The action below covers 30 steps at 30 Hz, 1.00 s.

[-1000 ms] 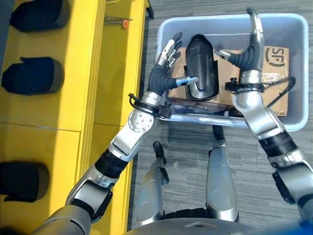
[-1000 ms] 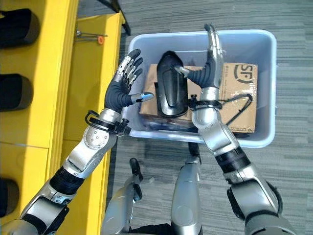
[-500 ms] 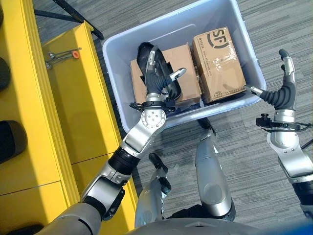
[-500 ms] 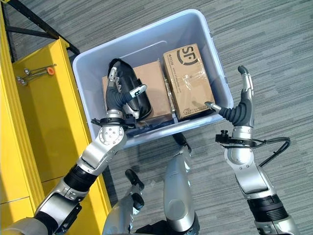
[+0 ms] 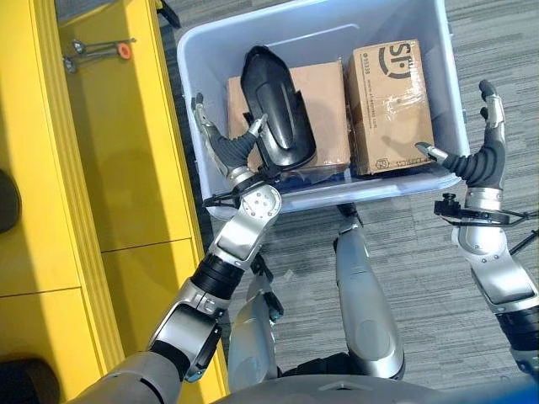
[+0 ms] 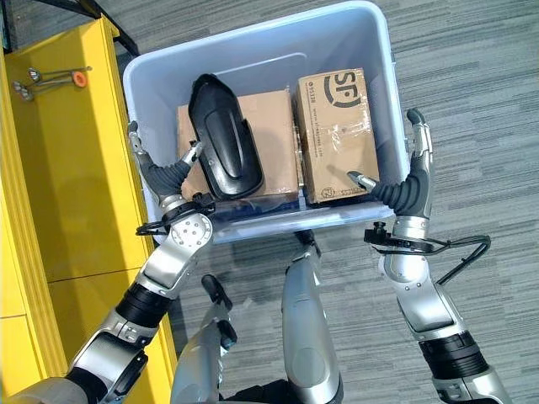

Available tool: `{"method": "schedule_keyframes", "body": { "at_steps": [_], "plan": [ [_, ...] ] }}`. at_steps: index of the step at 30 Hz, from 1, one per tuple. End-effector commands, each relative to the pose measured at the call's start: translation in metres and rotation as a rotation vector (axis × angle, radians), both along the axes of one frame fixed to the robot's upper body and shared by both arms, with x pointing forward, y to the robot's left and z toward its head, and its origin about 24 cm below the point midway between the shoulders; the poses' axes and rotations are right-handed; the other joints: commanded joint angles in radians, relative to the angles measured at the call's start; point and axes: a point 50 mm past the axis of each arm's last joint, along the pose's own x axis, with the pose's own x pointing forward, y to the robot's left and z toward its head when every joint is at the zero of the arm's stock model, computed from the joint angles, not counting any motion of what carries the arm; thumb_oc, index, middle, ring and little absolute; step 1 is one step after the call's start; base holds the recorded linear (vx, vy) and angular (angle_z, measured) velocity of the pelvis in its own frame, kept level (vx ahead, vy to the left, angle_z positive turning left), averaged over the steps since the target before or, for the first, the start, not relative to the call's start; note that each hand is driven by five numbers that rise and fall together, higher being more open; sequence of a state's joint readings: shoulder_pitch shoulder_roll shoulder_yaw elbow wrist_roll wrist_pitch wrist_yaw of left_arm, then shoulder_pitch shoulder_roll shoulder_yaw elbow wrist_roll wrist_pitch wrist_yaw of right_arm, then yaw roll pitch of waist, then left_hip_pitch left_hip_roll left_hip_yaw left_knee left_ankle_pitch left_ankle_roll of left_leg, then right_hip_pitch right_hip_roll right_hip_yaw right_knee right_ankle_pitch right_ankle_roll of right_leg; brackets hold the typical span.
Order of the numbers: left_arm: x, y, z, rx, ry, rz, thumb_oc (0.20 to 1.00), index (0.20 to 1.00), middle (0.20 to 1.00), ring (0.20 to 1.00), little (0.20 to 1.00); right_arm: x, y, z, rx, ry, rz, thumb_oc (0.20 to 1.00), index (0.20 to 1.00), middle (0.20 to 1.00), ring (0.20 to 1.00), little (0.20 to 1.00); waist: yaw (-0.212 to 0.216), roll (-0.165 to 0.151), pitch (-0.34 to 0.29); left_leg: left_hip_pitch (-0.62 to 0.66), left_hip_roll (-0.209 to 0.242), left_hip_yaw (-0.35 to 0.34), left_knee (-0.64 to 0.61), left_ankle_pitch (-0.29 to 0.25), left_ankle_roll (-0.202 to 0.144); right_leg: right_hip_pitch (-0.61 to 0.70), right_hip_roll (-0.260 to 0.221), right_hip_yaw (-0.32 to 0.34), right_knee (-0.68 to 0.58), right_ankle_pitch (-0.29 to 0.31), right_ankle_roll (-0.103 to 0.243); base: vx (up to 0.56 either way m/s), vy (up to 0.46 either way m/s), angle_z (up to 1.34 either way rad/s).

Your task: Move parts from the plastic box to the shelf.

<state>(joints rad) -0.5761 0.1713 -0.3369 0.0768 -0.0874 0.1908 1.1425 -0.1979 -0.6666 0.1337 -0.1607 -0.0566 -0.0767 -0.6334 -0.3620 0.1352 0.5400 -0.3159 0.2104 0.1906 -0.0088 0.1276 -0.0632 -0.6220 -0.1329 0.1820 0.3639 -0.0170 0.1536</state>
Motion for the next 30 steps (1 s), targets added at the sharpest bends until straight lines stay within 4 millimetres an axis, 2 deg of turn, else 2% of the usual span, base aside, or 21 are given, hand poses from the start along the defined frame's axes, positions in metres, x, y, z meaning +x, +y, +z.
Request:
{"method": "schedule_keyframes", "body": {
  "at_steps": [1,4,9,10,15,22,23,30],
  "plan": [
    [0.009,0.031,0.015,0.132,-0.057,0.111,1.0,1.0,1.0,1.0,1.0,-0.001,0.006,0.0,0.144,-0.05,0.003,1.0,1.0,1.0,1.0,1.0,-0.004,-0.113,-0.02,-0.016,-0.021,0.033,0.084,-0.116,-0.028,0.071,0.08,-0.072,-0.107,-0.015,-0.07,-0.01,-0.056,0.18],
    [0.017,0.023,0.017,0.209,-0.013,0.042,1.0,1.0,1.0,1.0,1.0,0.002,0.008,0.0,0.148,-0.038,0.014,1.0,1.0,1.0,1.0,1.0,-0.002,-0.128,-0.02,-0.041,-0.021,0.028,0.088,-0.112,-0.029,0.054,0.088,-0.074,-0.107,-0.011,-0.072,-0.01,-0.042,0.08],
    [0.027,0.013,0.007,0.19,0.094,-0.021,1.0,1.0,1.0,1.0,1.0,0.005,0.008,0.0,0.153,-0.016,0.022,1.0,1.0,1.0,1.0,1.0,-0.012,-0.149,-0.02,-0.082,-0.02,0.035,0.124,-0.119,-0.029,0.023,0.096,-0.071,-0.096,-0.007,-0.076,0.0,0.001,-0.01],
    [0.028,0.008,0.009,0.194,0.085,-0.046,1.0,1.0,1.0,1.0,1.0,0.005,0.008,-0.001,0.146,-0.01,0.03,1.0,1.0,1.0,1.0,1.0,-0.015,-0.161,-0.02,-0.095,-0.019,0.04,0.132,-0.121,-0.03,0.011,0.101,-0.071,-0.093,-0.004,-0.076,0.0,0.0,0.0],
    [0.029,-0.002,0.013,0.213,0.097,-0.067,1.0,1.0,1.0,1.0,1.0,0.006,0.009,-0.004,0.159,0.008,0.037,1.0,1.0,1.0,1.0,1.0,-0.015,-0.182,-0.02,-0.111,-0.012,0.044,0.146,-0.127,-0.03,0.003,0.107,-0.076,-0.095,0.001,-0.078,0.0,-0.046,0.01],
    [0.03,0.003,0.003,0.173,0.149,-0.007,1.0,1.0,1.0,1.0,1.0,0.005,0.007,-0.006,0.18,0.015,0.018,1.0,1.0,1.0,1.0,1.0,-0.013,-0.19,-0.02,-0.119,-0.008,0.042,0.153,-0.128,-0.032,0.005,0.11,-0.077,-0.096,0.0,-0.079,0.01,-0.032,0.0],
    [0.03,0.003,-0.006,0.135,0.189,-0.02,1.0,1.0,1.0,1.0,1.0,0.005,0.006,-0.008,0.19,0.019,0.009,1.0,1.0,1.0,1.0,1.0,-0.008,-0.191,-0.02,-0.127,-0.009,0.039,0.157,-0.128,-0.032,-0.001,0.108,-0.079,-0.093,0.0,-0.079,0.01,-0.043,0.01],
    [0.031,0.002,-0.022,0.058,0.254,0.001,1.0,1.0,1.0,1.0,1.0,0.005,0.005,-0.009,0.202,0.027,0.001,1.0,1.0,1.0,1.0,1.0,-0.005,-0.2,-0.02,-0.149,-0.008,0.038,0.169,-0.127,-0.03,-0.019,0.11,-0.081,-0.087,0.001,-0.08,0.01,-0.018,0.01]
  ]
}}
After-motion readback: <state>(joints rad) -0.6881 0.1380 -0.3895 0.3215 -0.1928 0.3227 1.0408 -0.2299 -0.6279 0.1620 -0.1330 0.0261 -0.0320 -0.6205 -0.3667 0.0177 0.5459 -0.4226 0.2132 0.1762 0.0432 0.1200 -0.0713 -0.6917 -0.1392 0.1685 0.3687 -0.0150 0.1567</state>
